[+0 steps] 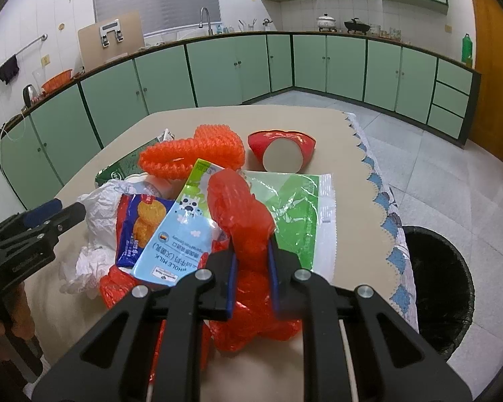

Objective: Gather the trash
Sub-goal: 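Grasp the red plastic bag with the right tool while the left tool grasps the white plastic bag, then lift the white bag with the left tool while the right tool lifts the red bag, then carry both bags over the black bin and open both tools to drop them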

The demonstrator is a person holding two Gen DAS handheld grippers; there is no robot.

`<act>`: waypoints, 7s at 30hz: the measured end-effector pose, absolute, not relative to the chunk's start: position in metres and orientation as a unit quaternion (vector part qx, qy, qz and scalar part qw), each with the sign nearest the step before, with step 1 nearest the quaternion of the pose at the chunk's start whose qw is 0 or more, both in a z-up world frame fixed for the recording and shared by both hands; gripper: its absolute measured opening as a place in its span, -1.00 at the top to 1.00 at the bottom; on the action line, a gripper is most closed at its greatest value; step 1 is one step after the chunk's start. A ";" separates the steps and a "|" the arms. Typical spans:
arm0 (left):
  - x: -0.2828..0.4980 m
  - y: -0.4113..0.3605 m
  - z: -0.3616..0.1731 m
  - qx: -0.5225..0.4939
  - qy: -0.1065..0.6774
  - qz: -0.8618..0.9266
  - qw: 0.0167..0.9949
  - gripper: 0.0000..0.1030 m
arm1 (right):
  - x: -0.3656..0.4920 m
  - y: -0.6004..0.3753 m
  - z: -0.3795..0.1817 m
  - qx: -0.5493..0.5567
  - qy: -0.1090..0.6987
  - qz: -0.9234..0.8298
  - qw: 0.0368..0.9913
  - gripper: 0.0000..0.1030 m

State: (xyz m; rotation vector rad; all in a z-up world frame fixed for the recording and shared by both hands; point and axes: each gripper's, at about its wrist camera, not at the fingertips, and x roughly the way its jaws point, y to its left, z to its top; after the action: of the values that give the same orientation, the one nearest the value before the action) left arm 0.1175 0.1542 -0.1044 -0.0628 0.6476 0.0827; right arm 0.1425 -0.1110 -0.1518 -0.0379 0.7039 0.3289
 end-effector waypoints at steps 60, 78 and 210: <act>0.101 0.152 -0.029 -0.049 0.244 0.009 0.969 0.90 | 0.127 -0.128 -0.090 -0.006 0.287 0.150 0.946 0.80; 0.107 0.153 -0.039 -0.069 0.260 -0.076 0.960 0.91 | 0.139 -0.106 -0.115 -0.018 0.316 0.153 0.936 0.80; 0.266 -0.258 -0.145 0.005 0.431 -0.301 0.851 -0.22 | 0.189 -0.481 -0.236 0.111 0.390 -0.119 0.906 0.29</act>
State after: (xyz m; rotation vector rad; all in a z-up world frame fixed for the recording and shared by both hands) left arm 0.2662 -0.2585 -0.1448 0.0100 0.9066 -0.6346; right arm 0.1890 -0.4809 -0.2363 0.2290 0.8052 -0.2462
